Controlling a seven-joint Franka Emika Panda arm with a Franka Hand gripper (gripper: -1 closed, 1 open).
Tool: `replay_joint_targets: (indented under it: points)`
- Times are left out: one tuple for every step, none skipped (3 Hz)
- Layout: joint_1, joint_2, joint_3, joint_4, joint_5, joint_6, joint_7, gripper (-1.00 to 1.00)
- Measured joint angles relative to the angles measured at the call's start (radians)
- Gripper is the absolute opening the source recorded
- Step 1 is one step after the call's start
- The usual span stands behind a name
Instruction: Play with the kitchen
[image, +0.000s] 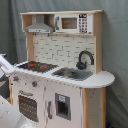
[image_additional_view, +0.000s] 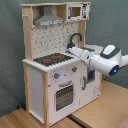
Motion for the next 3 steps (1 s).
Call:
replay_joint_targets:
  points:
    - [0.042,-0.003,-0.073,0.002,0.000,0.001,-0.095,1.00]
    - [0.091,-0.005,-0.153,0.003,0.001,0.001,-0.198,1.00]
    - [0.144,-0.005,-0.235,0.002,0.003,0.003,-0.304,1.00]
